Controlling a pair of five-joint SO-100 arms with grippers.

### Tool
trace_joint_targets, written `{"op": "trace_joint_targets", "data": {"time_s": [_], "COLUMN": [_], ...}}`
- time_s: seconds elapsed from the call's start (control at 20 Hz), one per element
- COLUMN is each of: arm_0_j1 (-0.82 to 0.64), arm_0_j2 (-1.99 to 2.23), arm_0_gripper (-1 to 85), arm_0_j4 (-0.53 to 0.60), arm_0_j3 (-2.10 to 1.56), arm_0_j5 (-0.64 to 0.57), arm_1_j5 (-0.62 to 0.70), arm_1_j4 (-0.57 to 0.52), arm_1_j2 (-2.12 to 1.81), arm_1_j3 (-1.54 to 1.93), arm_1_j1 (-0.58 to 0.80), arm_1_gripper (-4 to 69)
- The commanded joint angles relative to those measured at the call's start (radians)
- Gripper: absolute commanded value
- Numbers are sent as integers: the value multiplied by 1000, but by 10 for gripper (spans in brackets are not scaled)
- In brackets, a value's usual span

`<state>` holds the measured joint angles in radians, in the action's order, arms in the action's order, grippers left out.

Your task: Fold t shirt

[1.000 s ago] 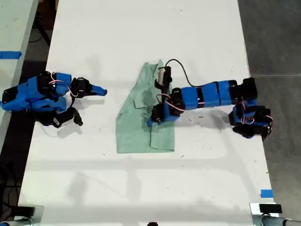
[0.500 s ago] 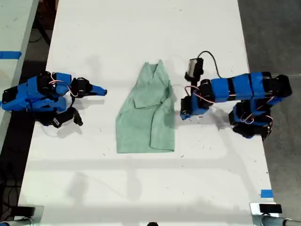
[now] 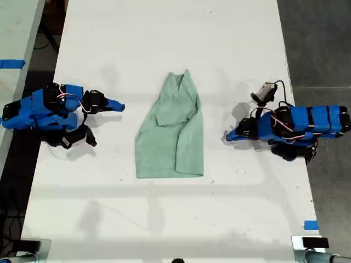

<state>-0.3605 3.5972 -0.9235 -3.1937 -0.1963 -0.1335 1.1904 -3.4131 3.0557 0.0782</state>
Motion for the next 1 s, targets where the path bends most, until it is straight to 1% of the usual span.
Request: {"op": "trace_joint_targets", "data": {"time_s": [0.0, 0.95], "arm_0_j1": [3, 2], "arm_0_j2": [9, 9], "arm_0_gripper": [-2, -2], "arm_0_j4": [0, 2], "arm_0_j3": [-8, -9], "arm_0_j5": [17, 18], "arm_1_j5": [-17, -37], "arm_1_j4": [67, 80], "arm_1_j2": [-91, -91], "arm_1_j3": [60, 60], "arm_1_j1": [-2, -3], "arm_1_gripper": [20, 19]}}
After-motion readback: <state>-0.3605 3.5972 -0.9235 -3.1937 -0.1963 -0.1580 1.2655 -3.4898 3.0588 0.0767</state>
